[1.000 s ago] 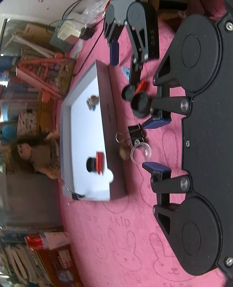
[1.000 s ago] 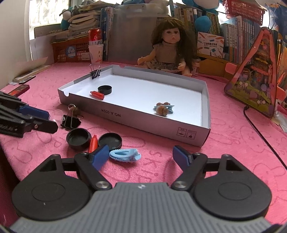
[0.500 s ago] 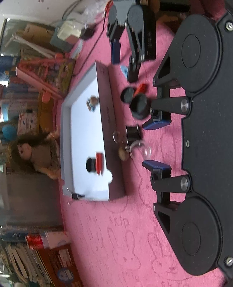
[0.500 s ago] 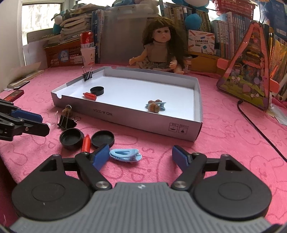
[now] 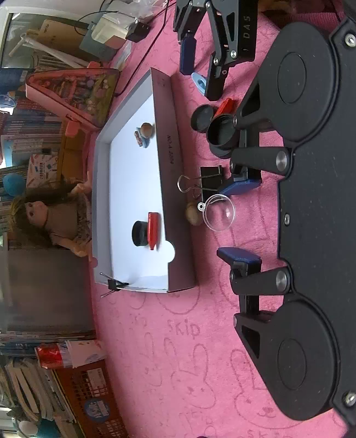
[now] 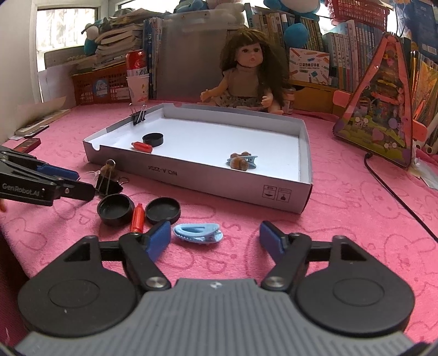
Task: Organize rigid objects
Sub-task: 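Close the right gripper on the light blue hair clip while the left approaches the clear dome, then grasp the clear dome with the left gripper while the right lifts the blue clip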
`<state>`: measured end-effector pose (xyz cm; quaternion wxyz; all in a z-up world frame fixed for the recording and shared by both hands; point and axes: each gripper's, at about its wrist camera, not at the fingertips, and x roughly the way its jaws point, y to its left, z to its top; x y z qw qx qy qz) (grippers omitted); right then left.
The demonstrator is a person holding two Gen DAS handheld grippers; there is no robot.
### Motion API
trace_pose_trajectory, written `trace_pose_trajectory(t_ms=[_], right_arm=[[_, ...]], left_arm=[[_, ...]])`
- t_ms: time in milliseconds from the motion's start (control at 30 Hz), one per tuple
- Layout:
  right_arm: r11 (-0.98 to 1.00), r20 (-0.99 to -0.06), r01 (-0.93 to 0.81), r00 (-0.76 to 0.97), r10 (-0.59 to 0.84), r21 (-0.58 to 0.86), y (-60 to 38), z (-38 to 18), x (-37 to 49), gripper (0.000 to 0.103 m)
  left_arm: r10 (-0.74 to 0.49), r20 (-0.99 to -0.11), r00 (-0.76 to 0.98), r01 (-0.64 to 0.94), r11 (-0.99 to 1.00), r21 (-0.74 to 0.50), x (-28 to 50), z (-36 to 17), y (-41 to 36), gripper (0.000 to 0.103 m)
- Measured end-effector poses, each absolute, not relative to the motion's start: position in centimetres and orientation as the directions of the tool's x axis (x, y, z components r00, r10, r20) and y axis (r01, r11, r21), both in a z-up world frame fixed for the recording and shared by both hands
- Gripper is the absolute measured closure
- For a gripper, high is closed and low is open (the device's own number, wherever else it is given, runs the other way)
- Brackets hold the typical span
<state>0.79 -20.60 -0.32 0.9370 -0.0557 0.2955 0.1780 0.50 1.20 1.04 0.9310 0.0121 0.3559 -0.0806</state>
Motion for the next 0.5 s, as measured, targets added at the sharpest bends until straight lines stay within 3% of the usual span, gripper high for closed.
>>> trace_pose_trajectory(t_ms=[133, 267, 500], right_arm=[[0.927, -0.567, -0.375, 0.764, 0.308, -0.001, -20.2, -0.2, 0.4, 0.041], [0.923, -0.567, -0.384, 0.762, 0.312, -0.008, -19.7, -0.1, 0.0, 0.058], [0.929, -0.561, -0.37, 0.77, 0.302, -0.007, -19.6, 0.6, -0.1, 0.059]], left_arm=[[-0.143, -0.661, 0.736, 0.156, 0.987, -0.04, 0.5, 0.9, 1.3, 0.064], [-0.137, -0.658, 0.741, 0.142, 0.989, -0.046, 0.5, 1.0, 1.5, 0.077], [-0.14, -0.643, 0.753, 0.136, 0.989, -0.056, 0.0, 2.0, 1.9, 0.077]])
